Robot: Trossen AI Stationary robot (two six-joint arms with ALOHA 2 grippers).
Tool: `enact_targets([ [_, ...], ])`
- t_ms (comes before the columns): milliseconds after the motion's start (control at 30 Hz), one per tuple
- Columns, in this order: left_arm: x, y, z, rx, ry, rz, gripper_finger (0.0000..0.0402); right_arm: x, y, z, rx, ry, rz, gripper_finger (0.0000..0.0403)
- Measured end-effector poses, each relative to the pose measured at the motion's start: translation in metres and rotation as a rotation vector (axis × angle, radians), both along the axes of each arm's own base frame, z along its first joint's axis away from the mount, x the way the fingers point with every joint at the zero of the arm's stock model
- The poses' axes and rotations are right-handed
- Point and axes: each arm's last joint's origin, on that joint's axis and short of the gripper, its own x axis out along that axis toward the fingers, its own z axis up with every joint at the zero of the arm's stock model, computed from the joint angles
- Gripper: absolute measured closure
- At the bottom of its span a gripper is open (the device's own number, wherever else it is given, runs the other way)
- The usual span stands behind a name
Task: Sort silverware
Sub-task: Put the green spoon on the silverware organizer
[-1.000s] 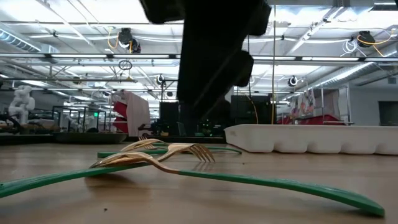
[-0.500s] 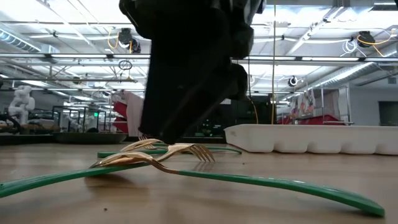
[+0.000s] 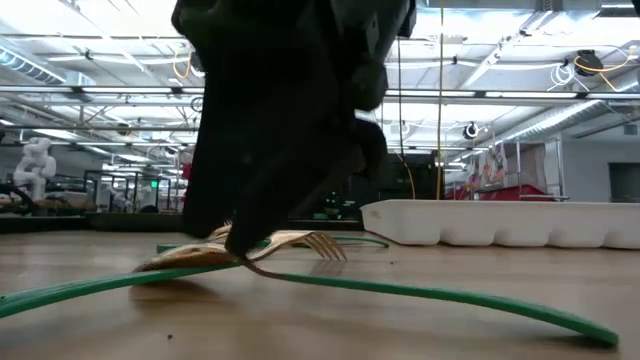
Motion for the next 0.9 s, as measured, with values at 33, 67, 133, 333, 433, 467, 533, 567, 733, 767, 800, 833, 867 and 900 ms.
enact_targets([
  [33,0.0,0.0,0.0,0.0,0.002,0.0,0.0373,0.0,0.0,-0.002,0.0,0.003,-0.004,0.0266],
  [67,0.0,0.0,0.0,0.0,0.002,0.0,0.0373,0.0,0.0,-0.005,0.002,0.01,-0.004,0.0266],
  [133,0.0,0.0,0.0,0.0,0.002,0.0,0.0373,0.001,0.001,-0.007,0.003,0.019,-0.013,0.0266],
  [333,0.0,0.0,0.0,0.0,0.002,-0.001,0.0373,-0.002,0.001,-0.008,-0.016,0.043,-0.012,0.0266],
  [433,0.0,0.0,0.0,0.0,0.002,-0.001,0.0373,-0.004,0.004,-0.008,-0.024,0.04,0.019,0.0266],
  [467,0.0,0.0,0.0,0.0,0.002,-0.001,0.0373,-0.004,0.005,-0.007,-0.023,0.034,0.028,0.0266],
  [533,0.0,0.0,0.0,0.0,0.002,-0.001,0.0373,-0.005,0.009,-0.003,-0.022,0.011,0.051,0.0264],
  [567,0.0,0.0,0.0,0.0,0.001,-0.001,0.0373,-0.006,0.011,0.0,-0.024,-0.005,0.05,0.0263],
  [733,0.0,0.0,0.0,0.0,-0.002,0.0,0.0373,-0.011,0.018,0.019,-0.051,-0.021,0.031,0.026],
  [767,0.0,0.0,0.0,0.0,-0.003,0.0,0.0373,-0.011,0.019,0.021,-0.054,-0.017,0.028,0.026],
  [800,0.0,0.0,0.0,0.0,-0.003,0.0,0.0373,-0.013,0.021,0.021,-0.055,-0.013,0.029,0.026],
  [833,0.0,0.0,0.0,0.0,-0.003,0.001,0.0373,-0.014,0.022,0.02,-0.056,-0.009,0.026,0.026],
  [867,0.0,0.0,0.0,-0.002,-0.004,0.002,0.0373,-0.014,0.024,0.017,-0.055,-0.003,0.024,0.026],
  [900,0.0,0.0,0.0,-0.005,-0.006,0.005,0.0373,-0.015,0.026,0.015,-0.054,0.003,0.022,0.026],
])
